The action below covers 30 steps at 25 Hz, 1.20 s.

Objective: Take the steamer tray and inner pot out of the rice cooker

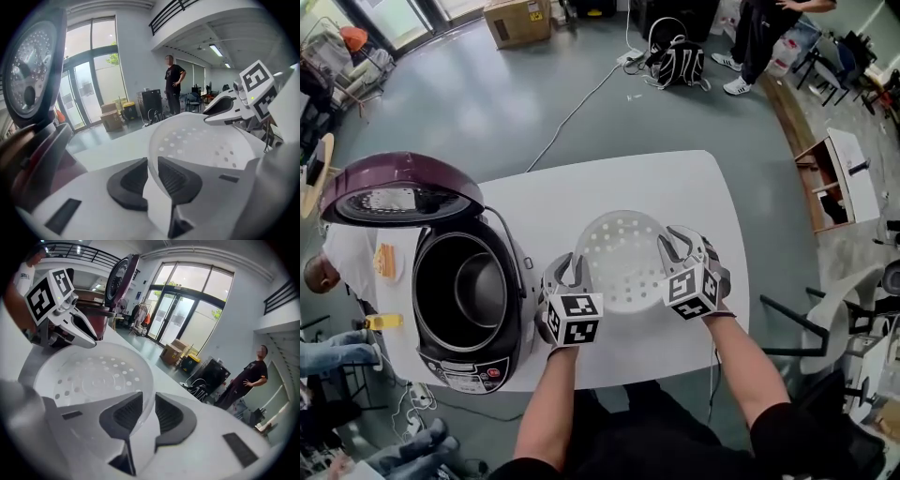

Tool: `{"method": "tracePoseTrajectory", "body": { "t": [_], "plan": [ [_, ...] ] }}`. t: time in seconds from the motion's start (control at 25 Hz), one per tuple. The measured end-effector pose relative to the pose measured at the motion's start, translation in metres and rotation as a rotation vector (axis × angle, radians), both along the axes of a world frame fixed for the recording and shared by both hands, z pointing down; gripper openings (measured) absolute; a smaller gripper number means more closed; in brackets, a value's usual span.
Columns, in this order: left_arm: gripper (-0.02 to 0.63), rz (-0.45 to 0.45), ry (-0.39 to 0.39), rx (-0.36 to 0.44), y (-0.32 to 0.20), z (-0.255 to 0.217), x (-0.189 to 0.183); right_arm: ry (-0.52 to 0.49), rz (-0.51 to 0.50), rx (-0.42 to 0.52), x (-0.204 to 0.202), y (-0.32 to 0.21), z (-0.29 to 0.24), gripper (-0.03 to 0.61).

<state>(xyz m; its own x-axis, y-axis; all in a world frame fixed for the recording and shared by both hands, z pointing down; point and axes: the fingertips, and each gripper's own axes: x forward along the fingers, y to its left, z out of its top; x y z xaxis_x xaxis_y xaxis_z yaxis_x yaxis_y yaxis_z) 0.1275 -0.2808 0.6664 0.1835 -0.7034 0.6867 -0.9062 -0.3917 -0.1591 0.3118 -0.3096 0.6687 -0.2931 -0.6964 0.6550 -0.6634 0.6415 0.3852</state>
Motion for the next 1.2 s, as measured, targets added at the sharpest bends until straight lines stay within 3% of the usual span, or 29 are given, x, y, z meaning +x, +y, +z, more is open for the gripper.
{"method": "tracePoseTrajectory", "body": {
  "t": [0.68,0.76,0.88,1.2],
  "plan": [
    [0.076,-0.003,-0.059,0.006,-0.018,0.050,-0.004,-0.026,0.016,-0.059,-0.006,-0.009,0.059,0.091],
    [0.144,-0.002,-0.048,0.009,-0.021,0.049,-0.004,-0.044,0.027,-0.050,-0.007,-0.010,0.058,0.176],
    [0.198,-0.014,-0.019,0.041,-0.019,0.033,-0.005,-0.092,0.054,-0.023,-0.004,-0.009,0.042,0.193],
    [0.192,-0.011,0.122,0.198,0.009,-0.071,0.017,-0.262,0.044,0.103,-0.007,0.012,-0.067,0.187]
  ]
}}
